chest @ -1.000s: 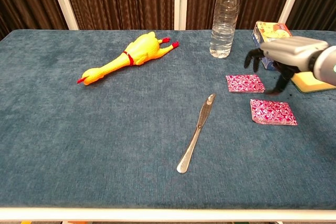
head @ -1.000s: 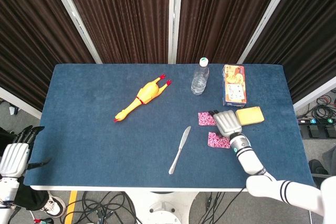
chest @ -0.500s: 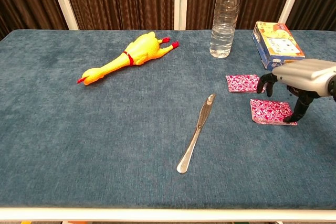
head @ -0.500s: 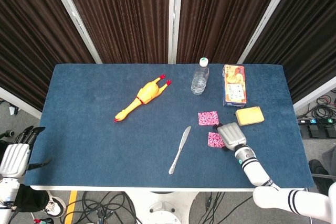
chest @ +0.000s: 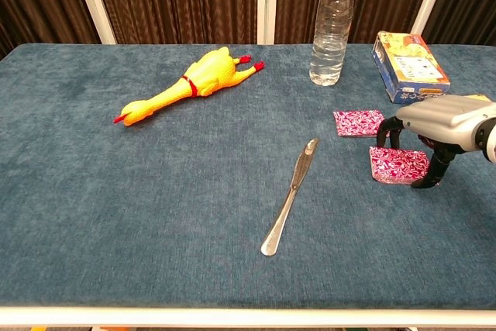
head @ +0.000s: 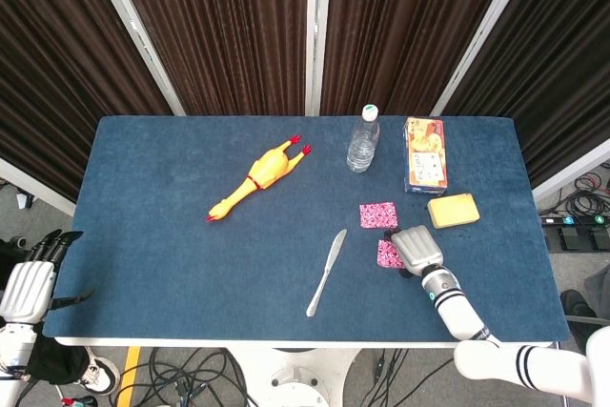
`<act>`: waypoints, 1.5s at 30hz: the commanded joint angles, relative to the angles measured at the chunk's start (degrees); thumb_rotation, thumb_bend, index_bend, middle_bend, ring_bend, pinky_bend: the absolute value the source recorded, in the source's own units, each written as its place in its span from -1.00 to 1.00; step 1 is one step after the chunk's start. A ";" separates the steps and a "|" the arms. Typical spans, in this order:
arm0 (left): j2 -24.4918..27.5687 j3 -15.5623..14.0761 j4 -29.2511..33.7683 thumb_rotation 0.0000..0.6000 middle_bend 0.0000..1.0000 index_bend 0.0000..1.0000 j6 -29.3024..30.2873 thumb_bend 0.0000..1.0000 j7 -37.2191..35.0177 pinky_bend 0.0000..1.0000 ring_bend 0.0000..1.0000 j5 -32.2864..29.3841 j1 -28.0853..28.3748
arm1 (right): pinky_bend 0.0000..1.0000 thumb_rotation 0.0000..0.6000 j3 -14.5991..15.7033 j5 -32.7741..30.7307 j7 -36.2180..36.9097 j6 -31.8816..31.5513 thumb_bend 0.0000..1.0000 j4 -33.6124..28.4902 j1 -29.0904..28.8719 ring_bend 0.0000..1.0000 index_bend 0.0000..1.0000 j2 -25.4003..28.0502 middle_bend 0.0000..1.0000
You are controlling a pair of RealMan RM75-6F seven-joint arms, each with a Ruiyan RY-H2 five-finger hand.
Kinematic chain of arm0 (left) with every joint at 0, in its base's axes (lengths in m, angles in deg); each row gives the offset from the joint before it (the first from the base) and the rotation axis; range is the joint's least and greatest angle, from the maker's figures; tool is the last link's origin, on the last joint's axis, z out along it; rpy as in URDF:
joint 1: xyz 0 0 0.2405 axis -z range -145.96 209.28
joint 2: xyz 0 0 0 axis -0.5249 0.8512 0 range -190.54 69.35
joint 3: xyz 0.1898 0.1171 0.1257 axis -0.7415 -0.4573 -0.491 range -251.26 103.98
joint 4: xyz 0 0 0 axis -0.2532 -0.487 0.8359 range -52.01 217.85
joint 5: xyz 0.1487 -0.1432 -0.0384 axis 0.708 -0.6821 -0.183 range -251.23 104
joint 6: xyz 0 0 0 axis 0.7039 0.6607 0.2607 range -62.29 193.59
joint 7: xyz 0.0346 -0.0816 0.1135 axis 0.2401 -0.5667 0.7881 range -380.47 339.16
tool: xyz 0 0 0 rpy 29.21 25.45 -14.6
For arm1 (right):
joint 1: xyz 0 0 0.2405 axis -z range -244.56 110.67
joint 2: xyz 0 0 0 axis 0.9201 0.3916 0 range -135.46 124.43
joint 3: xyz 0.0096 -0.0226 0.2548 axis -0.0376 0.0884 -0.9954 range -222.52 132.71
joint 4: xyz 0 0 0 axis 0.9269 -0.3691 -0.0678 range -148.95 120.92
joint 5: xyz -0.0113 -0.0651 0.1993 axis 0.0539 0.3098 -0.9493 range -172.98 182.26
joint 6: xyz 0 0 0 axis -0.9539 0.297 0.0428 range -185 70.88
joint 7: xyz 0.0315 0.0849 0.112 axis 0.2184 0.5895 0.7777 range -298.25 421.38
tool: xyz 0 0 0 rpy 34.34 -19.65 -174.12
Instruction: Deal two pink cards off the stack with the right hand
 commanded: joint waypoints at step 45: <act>-0.01 0.01 -0.05 1.00 -0.69 -0.71 -0.16 -0.94 -0.11 -0.64 -0.87 0.05 0.12 | 0.82 1.00 1.33 5.60 -0.31 -5.31 -0.77 -6.90 2.52 0.62 -0.18 2.55 -0.11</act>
